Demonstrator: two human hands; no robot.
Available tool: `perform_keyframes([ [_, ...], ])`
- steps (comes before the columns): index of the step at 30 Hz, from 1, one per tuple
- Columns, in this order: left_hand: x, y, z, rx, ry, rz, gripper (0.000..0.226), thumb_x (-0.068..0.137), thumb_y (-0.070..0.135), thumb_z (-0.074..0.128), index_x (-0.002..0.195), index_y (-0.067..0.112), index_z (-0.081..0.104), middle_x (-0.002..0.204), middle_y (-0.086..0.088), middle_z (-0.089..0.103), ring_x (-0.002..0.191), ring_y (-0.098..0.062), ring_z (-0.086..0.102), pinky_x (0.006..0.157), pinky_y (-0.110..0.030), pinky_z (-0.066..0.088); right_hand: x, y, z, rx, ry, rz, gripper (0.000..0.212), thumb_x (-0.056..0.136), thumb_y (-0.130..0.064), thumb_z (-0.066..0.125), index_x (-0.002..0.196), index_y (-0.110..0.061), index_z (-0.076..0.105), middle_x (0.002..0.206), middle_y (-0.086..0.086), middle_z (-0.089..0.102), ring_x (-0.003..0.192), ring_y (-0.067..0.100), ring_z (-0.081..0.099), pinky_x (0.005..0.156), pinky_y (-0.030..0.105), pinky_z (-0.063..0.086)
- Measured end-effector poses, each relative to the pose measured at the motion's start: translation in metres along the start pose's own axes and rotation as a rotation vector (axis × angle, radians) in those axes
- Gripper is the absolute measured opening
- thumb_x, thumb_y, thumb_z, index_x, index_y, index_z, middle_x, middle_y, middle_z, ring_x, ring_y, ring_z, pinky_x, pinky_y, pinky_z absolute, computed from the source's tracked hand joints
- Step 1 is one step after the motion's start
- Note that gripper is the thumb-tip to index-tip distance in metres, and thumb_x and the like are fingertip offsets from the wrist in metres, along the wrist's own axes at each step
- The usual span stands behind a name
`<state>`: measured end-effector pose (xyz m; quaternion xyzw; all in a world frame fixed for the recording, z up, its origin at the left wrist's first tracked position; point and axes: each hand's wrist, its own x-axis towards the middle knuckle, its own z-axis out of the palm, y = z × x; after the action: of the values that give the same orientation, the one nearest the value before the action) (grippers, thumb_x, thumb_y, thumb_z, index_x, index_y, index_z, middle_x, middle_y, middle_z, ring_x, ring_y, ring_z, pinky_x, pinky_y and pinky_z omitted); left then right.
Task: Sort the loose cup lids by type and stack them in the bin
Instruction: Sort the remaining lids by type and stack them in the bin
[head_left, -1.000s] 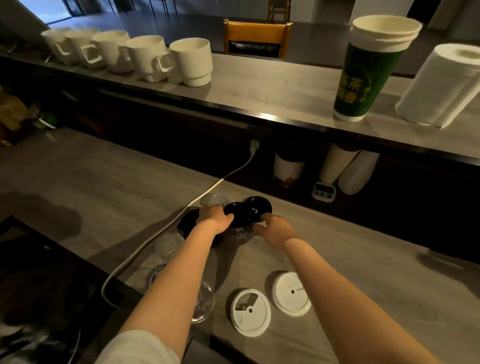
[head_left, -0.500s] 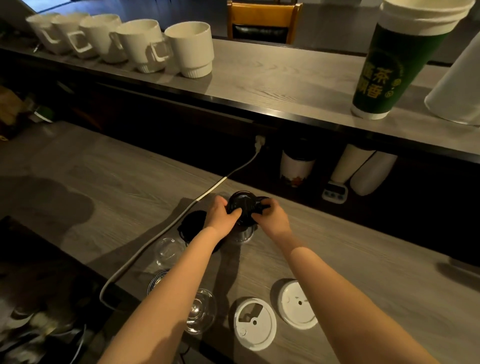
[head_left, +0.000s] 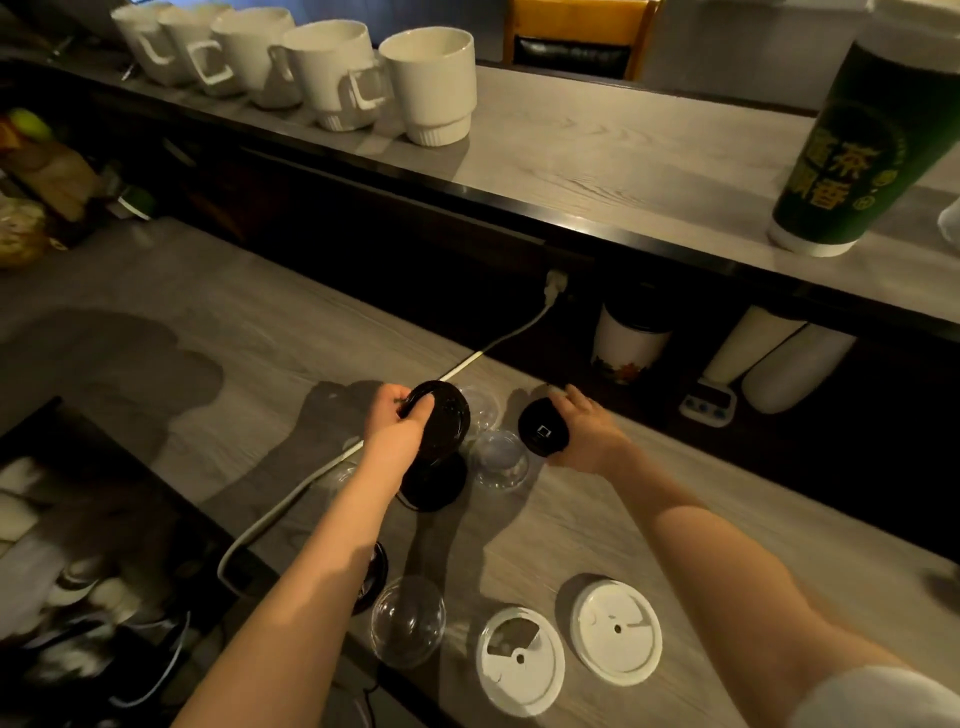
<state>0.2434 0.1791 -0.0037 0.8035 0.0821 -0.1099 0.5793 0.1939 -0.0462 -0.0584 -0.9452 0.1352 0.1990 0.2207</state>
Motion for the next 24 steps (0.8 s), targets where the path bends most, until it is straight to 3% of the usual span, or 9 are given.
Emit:
perform_keyframes([
  [2,0.002,-0.004,-0.002,-0.007,0.018,-0.003,0.015,0.091,0.017,0.059,0.098,0.01,0.047,0.098,-0.007,0.055,0.093,-0.023,0.053,0.074,-0.03,0.04,0.007,-0.001,0.006,-0.124,-0.088,-0.019,0.102,0.078,-0.045,0.07,0.152,-0.028,0.001,0.159,0.006,-0.003,0.146,0.031,0.002,0.118,0.049,0.016],
  [5,0.003,-0.007,0.0,-0.009,0.007,-0.04,0.016,0.092,0.022,0.057,0.1,0.011,0.047,0.099,-0.008,0.054,0.093,-0.023,0.052,0.074,-0.031,0.04,0.009,0.0,0.014,-0.163,0.0,-0.034,0.09,0.083,-0.04,0.067,0.151,-0.029,0.008,0.158,0.005,0.008,0.144,0.03,0.013,0.115,0.049,0.02],
  [8,0.003,-0.008,0.004,-0.036,-0.023,-0.072,0.013,0.094,0.025,0.054,0.1,0.016,0.048,0.103,-0.008,0.055,0.099,-0.025,0.053,0.078,-0.034,0.042,0.005,0.006,0.015,-0.014,0.102,-0.05,0.085,0.079,-0.033,0.072,0.148,-0.023,0.022,0.148,0.006,0.028,0.134,0.028,0.031,0.11,0.044,0.033],
  [11,0.002,-0.008,0.01,-0.049,-0.049,-0.112,0.01,0.094,0.028,0.052,0.1,0.021,0.05,0.113,-0.008,0.057,0.107,-0.027,0.053,0.088,-0.042,0.046,-0.005,0.004,0.007,0.266,0.289,-0.053,0.089,0.074,-0.032,0.077,0.147,-0.02,0.027,0.141,0.006,0.037,0.129,0.025,0.037,0.107,0.037,0.038],
  [15,-0.003,-0.005,0.018,-0.2,-0.119,-0.203,0.002,0.094,0.025,0.053,0.095,0.026,0.053,0.124,-0.014,0.056,0.113,-0.031,0.054,0.096,-0.05,0.046,-0.026,-0.03,-0.009,0.568,0.423,-0.284,0.089,0.069,-0.027,0.082,0.143,-0.018,0.034,0.137,0.002,0.042,0.125,0.014,0.041,0.102,0.025,0.036],
  [20,-0.019,0.005,0.022,-0.582,-0.228,-0.314,0.028,0.099,0.025,0.042,0.12,0.009,0.053,0.111,-0.016,0.064,0.099,-0.026,0.063,0.074,-0.036,0.051,-0.038,-0.061,-0.001,0.4,0.342,-0.579,0.081,0.066,-0.024,0.084,0.135,-0.007,0.045,0.132,0.009,0.049,0.124,0.021,0.046,0.106,0.037,0.04],
  [24,-0.028,0.007,0.007,-0.586,-0.262,-0.243,0.016,0.096,0.011,0.046,0.109,0.007,0.054,0.098,-0.014,0.065,0.086,-0.022,0.066,0.066,-0.031,0.053,-0.04,-0.071,0.0,0.31,0.283,-0.62,0.078,0.068,-0.032,0.083,0.134,-0.011,0.047,0.141,0.007,0.043,0.131,0.023,0.041,0.109,0.035,0.036],
])
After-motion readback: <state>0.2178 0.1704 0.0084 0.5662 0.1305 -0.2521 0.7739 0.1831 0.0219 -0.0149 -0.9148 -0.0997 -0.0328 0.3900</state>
